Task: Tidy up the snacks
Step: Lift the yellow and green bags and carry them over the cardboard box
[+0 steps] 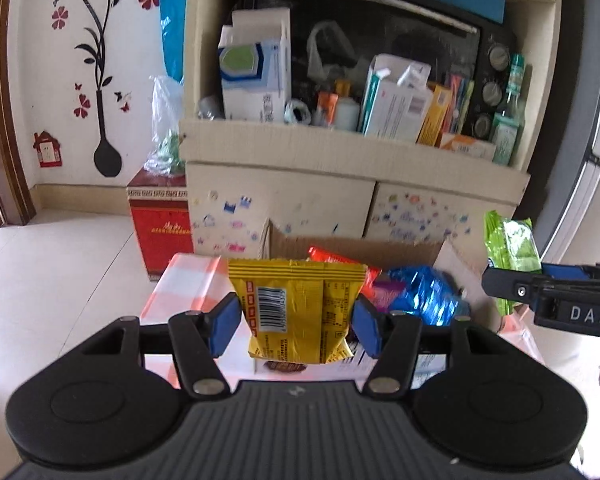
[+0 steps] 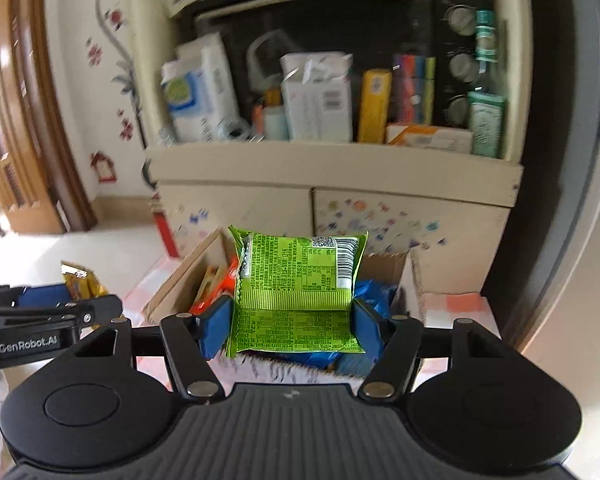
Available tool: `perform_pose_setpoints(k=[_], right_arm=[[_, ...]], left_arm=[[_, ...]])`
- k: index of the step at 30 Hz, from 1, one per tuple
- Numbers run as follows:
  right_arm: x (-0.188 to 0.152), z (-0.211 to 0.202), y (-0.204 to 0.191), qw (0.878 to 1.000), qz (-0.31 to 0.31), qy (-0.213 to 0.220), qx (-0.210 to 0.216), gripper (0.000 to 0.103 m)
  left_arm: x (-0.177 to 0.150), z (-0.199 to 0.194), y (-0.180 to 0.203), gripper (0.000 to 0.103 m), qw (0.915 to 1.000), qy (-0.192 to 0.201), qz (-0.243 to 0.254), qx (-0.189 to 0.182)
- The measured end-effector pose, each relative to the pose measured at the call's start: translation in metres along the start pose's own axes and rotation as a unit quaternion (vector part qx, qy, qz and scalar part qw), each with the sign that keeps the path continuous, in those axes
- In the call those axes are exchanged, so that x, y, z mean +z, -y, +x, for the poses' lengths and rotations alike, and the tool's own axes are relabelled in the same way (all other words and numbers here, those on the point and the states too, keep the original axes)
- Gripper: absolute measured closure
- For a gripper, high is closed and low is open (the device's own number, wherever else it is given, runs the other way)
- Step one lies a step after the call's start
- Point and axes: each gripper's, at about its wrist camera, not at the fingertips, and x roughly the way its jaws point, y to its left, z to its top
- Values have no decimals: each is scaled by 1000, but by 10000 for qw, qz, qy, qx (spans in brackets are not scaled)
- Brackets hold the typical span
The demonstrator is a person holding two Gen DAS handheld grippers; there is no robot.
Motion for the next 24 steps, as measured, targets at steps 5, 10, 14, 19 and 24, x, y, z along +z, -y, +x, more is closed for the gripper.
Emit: perform_pose_setpoints(k=[5, 10, 14, 19, 24], right_arm=[[6, 0, 7, 9996, 174, 170, -108, 32], [12, 0, 13, 9989, 316, 315, -157, 32], [16, 5, 21, 9980, 466, 355, -219, 32], [18, 17, 29, 9966, 691, 310, -312, 32], [20, 31, 33, 9955, 833, 210, -392, 32]], left_arm=[[12, 8, 13, 44, 9998, 177, 102, -2], [23, 19, 18, 44, 9996, 277, 66, 31], [33, 28, 20, 44, 9993, 367, -6, 38], [37, 49, 24, 44, 9995, 274, -123, -17], [39, 74, 32, 44, 9996, 154, -209, -55]])
